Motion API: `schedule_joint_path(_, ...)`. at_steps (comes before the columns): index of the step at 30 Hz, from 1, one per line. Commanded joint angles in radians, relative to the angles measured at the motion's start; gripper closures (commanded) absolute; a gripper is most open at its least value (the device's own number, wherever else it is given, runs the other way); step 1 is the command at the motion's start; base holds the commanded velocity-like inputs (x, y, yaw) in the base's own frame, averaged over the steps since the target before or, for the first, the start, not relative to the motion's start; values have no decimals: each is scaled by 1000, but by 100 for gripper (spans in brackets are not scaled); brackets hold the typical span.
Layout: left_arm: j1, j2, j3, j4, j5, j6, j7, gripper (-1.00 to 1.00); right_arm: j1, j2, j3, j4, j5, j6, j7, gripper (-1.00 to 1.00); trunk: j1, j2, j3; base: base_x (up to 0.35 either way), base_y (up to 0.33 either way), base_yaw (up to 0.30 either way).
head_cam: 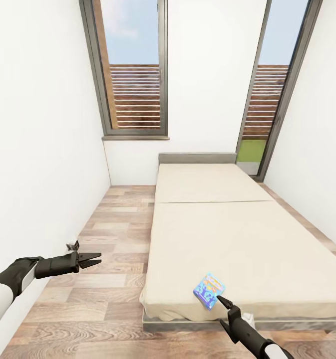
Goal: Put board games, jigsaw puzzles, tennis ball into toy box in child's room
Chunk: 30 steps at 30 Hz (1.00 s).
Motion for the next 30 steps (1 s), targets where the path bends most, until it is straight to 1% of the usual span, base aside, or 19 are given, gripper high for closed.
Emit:
schedule_joint_path(1, -1, 0, 1, 0, -1, 10, -4, -100, -1, 0, -5, -1, -4, 10, -1, -100, 4, -8, -4, 0, 0, 0)
schedule_joint_path(21, -1, 1, 2, 0, -1, 10, -4, -100, -1, -1, -5, -3, -5, 11, 11, -100, 81, -148, -67, 0, 0, 0)
schedule_joint_path(30, -1, 0, 2, 0, -1, 10, -4, -100, 0, -1, -9, -5, -3, 10, 51, -100, 115, -211, -95, 0, 0, 0)
